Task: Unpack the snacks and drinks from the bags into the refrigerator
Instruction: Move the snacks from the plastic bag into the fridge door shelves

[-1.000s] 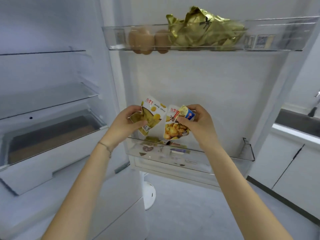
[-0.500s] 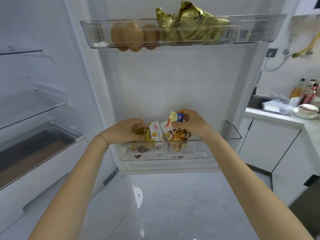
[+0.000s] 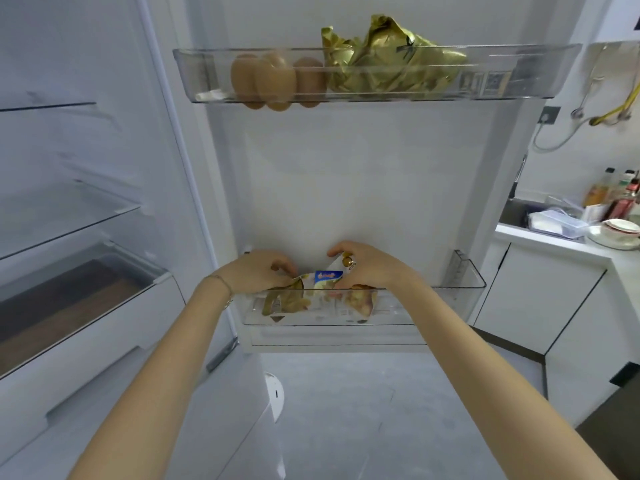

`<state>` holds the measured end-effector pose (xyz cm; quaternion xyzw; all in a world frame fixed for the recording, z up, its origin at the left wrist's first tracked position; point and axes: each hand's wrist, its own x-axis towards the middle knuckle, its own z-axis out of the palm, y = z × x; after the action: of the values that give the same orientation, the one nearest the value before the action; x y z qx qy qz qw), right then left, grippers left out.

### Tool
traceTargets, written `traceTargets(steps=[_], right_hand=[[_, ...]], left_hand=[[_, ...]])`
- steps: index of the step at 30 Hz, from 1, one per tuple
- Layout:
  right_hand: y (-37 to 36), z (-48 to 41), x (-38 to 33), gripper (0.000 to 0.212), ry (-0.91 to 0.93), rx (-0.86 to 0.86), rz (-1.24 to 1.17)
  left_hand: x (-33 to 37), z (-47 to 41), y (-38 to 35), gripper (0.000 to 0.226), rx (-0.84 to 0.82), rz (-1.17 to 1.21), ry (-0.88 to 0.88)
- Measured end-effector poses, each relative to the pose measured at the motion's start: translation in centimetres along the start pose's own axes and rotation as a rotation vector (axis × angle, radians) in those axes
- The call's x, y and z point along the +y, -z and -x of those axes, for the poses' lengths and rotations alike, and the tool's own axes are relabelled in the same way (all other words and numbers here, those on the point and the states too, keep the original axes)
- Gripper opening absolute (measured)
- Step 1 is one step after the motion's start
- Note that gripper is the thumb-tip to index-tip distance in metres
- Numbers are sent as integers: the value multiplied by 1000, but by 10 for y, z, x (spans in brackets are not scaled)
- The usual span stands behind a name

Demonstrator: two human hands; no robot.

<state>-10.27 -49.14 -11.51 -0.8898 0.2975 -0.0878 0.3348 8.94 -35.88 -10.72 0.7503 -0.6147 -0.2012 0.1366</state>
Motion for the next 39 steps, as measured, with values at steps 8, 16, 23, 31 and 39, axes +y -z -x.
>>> traceTargets(steps=[8,16,23,31,39], right_hand=[[-2,2,2,67,-26,54,-11],[5,42,4,49,2,472,91],[25,109,27,66,-73,791,398],[55,185,85,75,-315,797,535],[90,282,166,80,-516,791,503]], left_hand=[[-5,-1,-10,18,197,63,-67],[31,0,-18,36,446,-38,-254],[86,-24,-51,66,557,-184,-442],[170,-46,-98,71,624,-240,-573],[284,-72,-181,71,564,-263,-734]])
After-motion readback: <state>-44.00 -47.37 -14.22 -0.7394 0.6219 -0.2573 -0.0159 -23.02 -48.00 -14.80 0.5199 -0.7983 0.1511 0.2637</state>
